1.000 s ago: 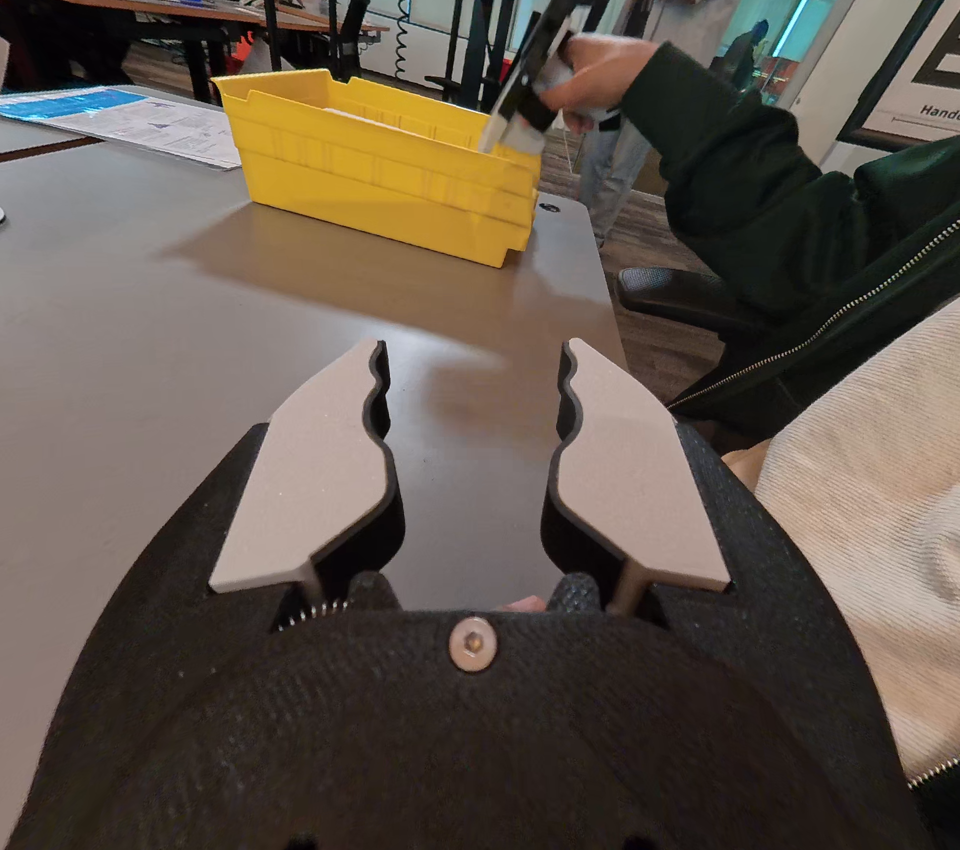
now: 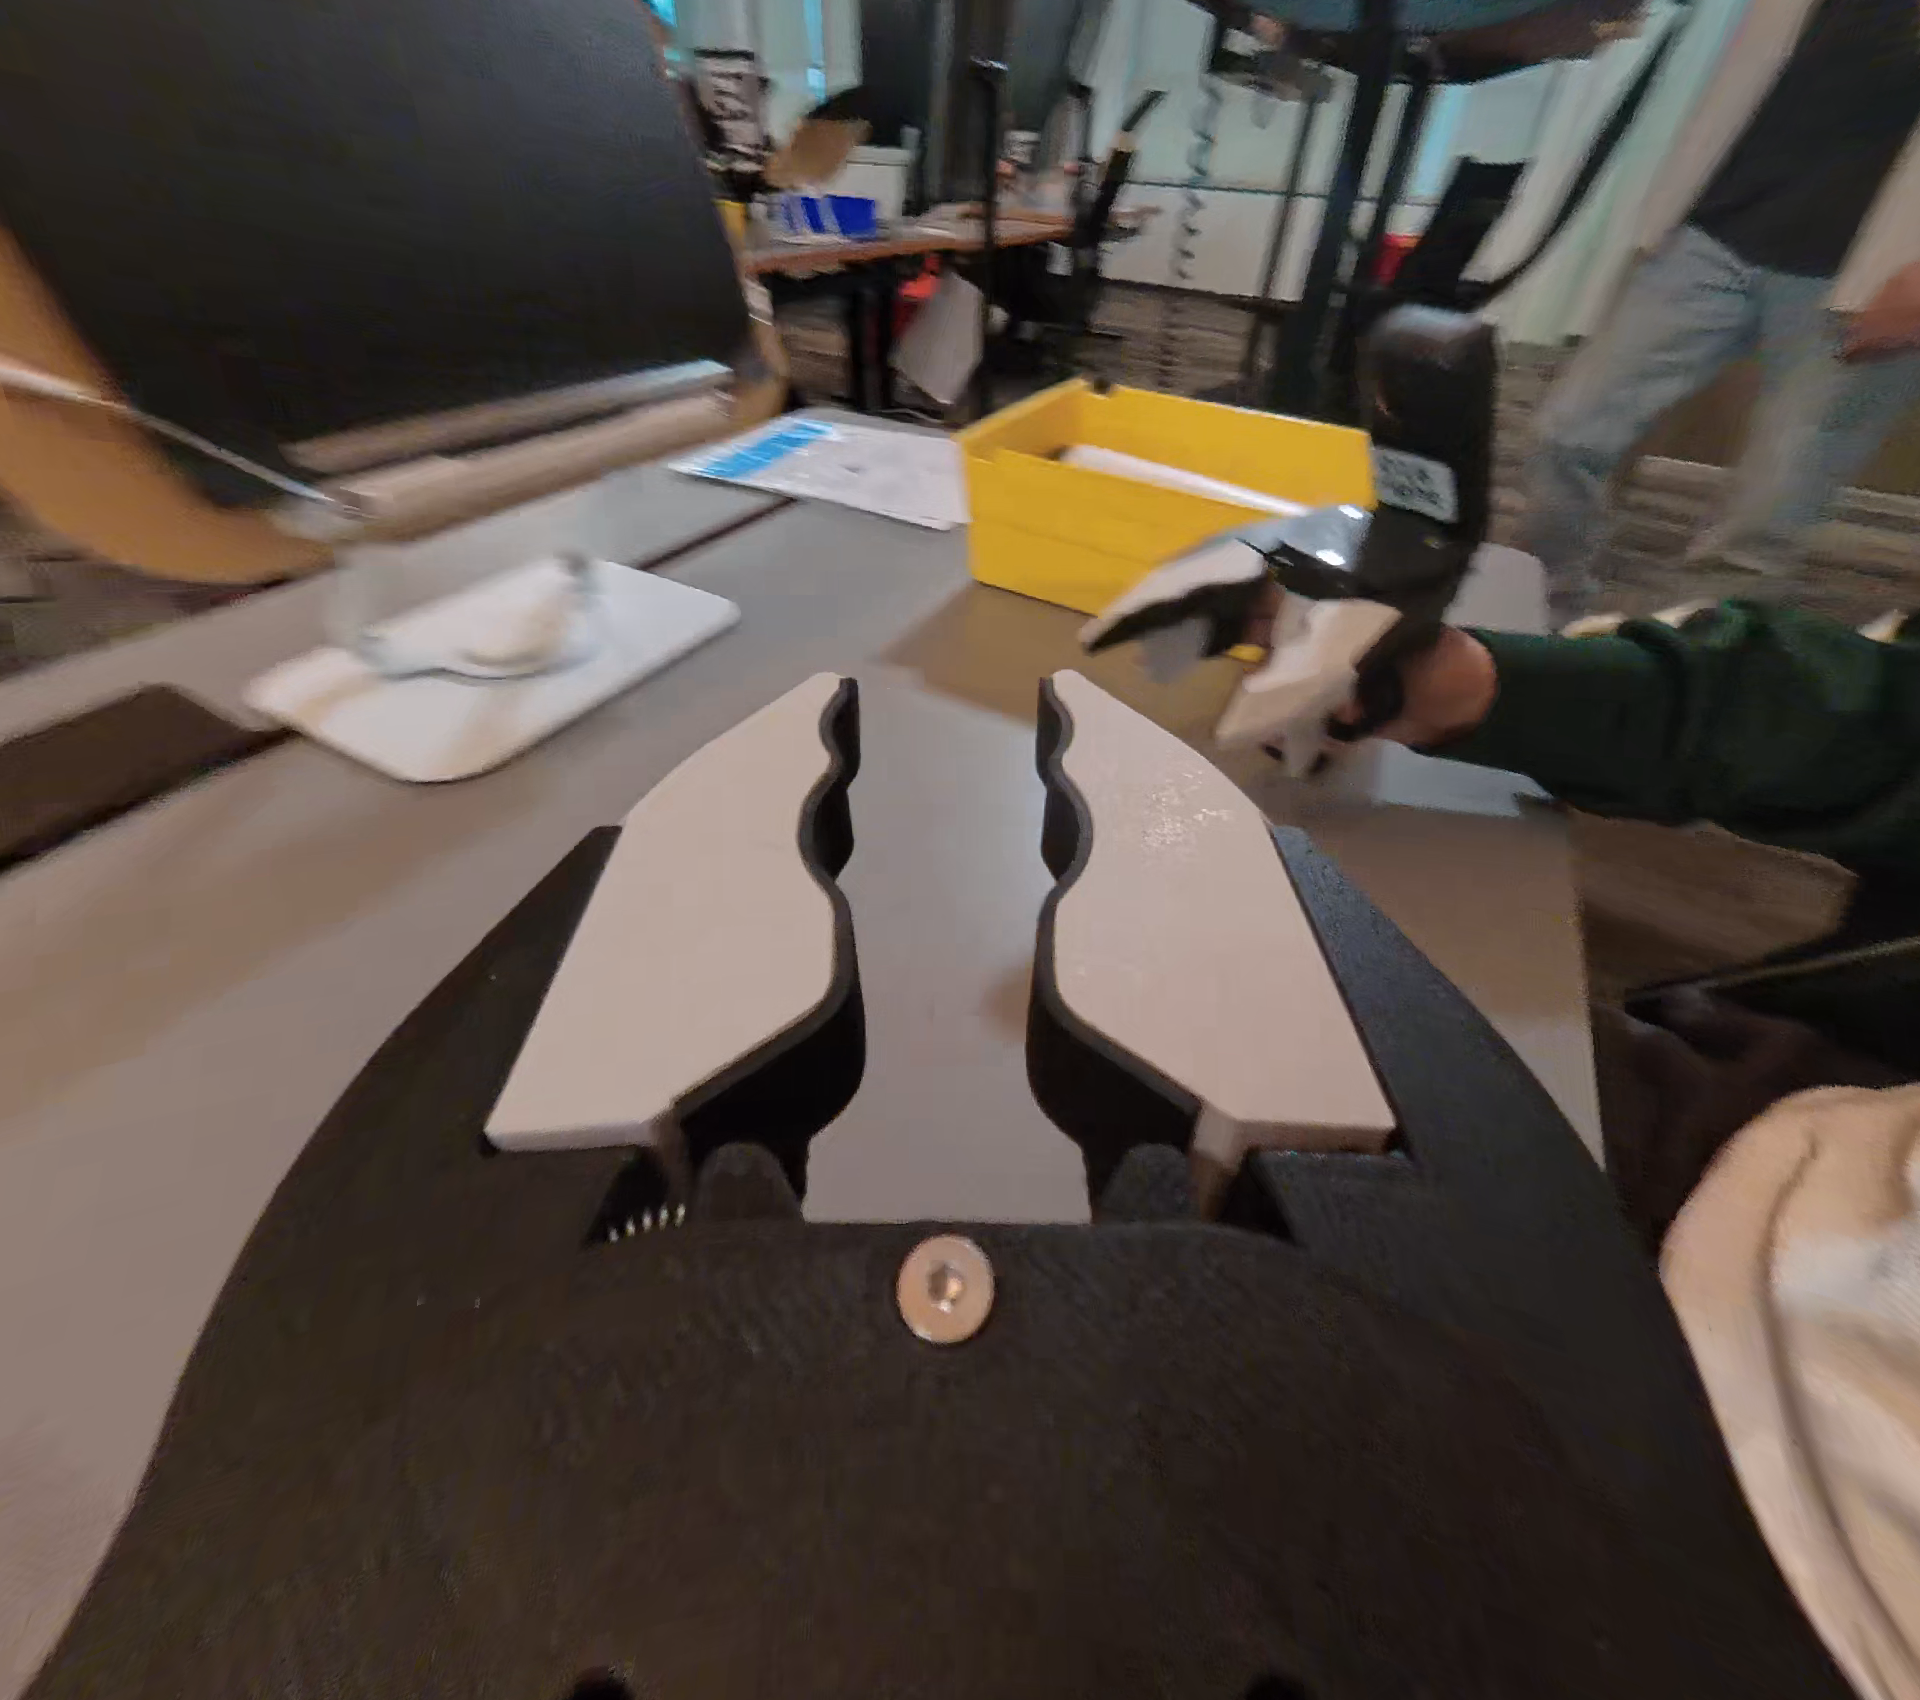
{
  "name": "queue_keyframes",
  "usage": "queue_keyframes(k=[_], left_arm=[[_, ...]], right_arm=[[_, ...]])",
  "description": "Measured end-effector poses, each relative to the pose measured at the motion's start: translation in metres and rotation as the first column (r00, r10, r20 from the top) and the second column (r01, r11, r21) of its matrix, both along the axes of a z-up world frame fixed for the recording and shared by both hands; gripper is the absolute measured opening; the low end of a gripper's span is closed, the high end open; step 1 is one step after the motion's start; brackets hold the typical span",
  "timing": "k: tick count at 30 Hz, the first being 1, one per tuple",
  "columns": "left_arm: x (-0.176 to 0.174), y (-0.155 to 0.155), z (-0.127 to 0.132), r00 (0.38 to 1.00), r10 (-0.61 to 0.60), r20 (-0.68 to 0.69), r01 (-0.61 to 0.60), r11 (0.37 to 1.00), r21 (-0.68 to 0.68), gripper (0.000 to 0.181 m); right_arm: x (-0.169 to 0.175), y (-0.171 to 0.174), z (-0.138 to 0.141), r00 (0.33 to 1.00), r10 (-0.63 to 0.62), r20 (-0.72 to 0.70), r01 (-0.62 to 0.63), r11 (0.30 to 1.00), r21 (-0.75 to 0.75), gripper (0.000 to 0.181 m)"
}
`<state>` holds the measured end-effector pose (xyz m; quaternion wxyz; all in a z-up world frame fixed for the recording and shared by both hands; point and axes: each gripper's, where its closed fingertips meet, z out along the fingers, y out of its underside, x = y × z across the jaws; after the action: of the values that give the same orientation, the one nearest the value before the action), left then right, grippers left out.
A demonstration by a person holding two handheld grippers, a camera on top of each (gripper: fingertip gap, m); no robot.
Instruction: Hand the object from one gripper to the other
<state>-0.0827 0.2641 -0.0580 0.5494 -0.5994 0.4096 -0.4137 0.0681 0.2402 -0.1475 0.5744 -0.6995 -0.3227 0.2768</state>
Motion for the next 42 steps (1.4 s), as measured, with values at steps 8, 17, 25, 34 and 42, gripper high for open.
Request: queue_keyframes(k=[8, 17, 25, 34, 42], left_arm=[[-0.207, 0.037, -0.014, 0.863, 0.286, -0.417, -0.355, 0.93, -0.097, 0.032], [-0.274, 0.013, -0.12, 0.681, 0.078, -0.728, -0.483, 0.795, -0.367, 0.032], [-0.265, 0.013, -0.132, 0.689, 0.029, -0.724, -0.459, 0.791, -0.404, 0.039], [-0.261, 0.023, -0.101, 0.749, 0.124, -0.651, -0.39, 0.877, -0.281, 0.036], [-0.257, 0.042, -0.081, 0.743, 0.254, -0.619, -0.389, 0.917, -0.091, 0.038]], right_arm=[[-0.008, -0.001, -0.012, 0.999, 0.017, 0.027, -0.016, 0.999, -0.044, 0.065], [-0.016, 0.001, -0.024, 0.994, 0.02, 0.106, -0.013, 0.998, -0.067, 0.054], [-0.019, 0.0, -0.02, 0.998, 0.026, 0.061, -0.021, 0.996, -0.083, 0.051], [-0.014, 0.002, -0.014, 1.0, 0.02, -0.015, -0.021, 0.994, -0.108, 0.049], [-0.017, 0.002, -0.017, 1.0, 0.027, 0.016, -0.026, 0.994, -0.105, 0.047]])
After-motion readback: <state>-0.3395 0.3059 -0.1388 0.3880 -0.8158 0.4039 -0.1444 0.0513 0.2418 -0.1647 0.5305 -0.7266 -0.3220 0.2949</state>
